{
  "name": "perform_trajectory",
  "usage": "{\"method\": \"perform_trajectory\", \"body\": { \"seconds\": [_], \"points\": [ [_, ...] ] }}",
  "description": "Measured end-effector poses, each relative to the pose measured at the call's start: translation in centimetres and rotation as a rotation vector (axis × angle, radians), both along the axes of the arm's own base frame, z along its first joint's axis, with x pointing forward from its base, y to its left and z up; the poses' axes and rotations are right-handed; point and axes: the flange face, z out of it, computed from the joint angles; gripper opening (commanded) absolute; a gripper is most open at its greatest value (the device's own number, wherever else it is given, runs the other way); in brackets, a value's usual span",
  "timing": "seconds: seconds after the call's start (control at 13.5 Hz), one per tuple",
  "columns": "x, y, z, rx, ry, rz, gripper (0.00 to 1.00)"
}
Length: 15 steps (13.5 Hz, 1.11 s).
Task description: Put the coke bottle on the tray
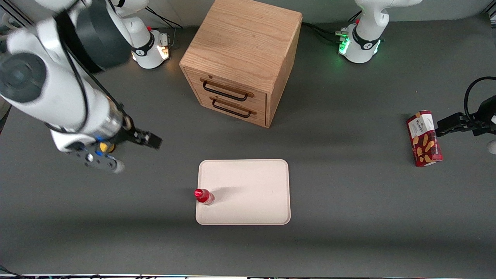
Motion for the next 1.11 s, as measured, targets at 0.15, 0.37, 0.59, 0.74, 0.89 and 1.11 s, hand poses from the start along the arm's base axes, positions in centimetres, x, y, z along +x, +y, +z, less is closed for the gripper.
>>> {"method": "perform_trajectory", "body": {
  "seconds": [0.15, 0.37, 0.59, 0.74, 0.89, 1.11],
  "points": [
    [-1.3, -5.7, 2.3, 0.013, 0.011, 0.099, 1.0],
    [-2.3, -15.2, 3.8, 0.041, 0.014, 0.215, 0.99],
    [-2.9, -19.7, 4.3, 0.053, 0.011, 0.259, 0.98],
    [-2.6, -20.4, 3.4, 0.054, 0.007, 0.267, 0.98],
    [-1.8, -21.8, 2.1, 0.048, -0.03, 0.295, 0.99],
    [-2.0, -23.9, 1.4, 0.039, -0.085, 0.317, 1.0]
  ]
}}
